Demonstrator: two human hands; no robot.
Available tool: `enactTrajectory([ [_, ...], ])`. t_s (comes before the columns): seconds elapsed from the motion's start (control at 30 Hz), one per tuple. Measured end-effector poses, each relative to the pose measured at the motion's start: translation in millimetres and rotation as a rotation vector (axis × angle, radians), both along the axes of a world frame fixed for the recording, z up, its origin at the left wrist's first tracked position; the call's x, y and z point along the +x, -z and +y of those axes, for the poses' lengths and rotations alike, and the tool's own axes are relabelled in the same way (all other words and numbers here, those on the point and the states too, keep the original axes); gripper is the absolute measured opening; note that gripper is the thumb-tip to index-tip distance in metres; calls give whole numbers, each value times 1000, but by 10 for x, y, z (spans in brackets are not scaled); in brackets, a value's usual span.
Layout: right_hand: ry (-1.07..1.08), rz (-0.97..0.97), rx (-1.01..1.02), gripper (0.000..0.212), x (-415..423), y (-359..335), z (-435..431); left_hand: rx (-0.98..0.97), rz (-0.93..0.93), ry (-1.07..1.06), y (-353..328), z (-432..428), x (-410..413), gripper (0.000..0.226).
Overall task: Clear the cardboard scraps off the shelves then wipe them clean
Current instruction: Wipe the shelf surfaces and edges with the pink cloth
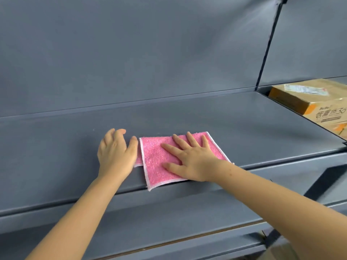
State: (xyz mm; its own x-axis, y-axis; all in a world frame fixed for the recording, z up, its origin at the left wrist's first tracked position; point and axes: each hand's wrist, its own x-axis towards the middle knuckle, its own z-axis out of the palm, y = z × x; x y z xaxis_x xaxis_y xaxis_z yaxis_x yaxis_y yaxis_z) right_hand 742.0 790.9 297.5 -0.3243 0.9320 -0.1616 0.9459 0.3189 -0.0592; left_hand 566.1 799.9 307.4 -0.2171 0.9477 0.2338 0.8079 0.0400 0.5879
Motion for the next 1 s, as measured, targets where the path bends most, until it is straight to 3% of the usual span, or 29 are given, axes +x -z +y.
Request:
enactTrajectory([
  [0.3, 426, -103, -22, 63, 1017, -36, 119, -126, 135, -55, 137, -60, -539, 45],
  [0.47, 517, -48, -9, 62, 989, -63, 559, -148, 213, -38, 210, -11, -540, 46],
  [0.7, 380, -31, 25, 64, 307, -17, 989, -195, 362, -32, 275, 49, -519, 50],
  [1.0, 174, 1, 58, 65, -231, 27, 753, -199, 387, -25, 266, 46, -503, 49],
])
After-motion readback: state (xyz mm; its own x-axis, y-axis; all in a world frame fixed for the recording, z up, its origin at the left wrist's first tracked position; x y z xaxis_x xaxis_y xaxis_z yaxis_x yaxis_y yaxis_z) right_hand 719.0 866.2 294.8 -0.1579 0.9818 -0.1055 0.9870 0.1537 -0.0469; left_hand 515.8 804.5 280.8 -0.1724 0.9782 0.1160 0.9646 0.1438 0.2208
